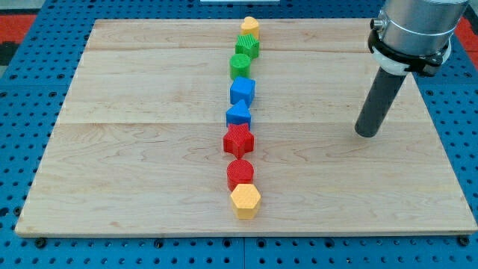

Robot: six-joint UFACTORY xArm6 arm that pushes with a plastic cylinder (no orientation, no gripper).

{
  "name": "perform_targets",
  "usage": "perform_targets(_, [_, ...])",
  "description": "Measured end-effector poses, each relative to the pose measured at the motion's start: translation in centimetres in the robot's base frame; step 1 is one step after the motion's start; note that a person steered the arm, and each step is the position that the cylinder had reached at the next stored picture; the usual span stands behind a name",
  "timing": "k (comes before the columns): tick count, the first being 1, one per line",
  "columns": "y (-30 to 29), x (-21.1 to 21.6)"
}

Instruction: Move the blue cube slightly to the left side of the board

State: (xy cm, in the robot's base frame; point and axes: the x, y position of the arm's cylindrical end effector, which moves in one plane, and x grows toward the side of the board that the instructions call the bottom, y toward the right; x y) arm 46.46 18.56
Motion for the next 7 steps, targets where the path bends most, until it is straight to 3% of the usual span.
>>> perform_targets(2, [-1.0, 0.0])
perform_targets(4, [-8.4, -0.2])
perform_targets(7, [-2.9, -0.5])
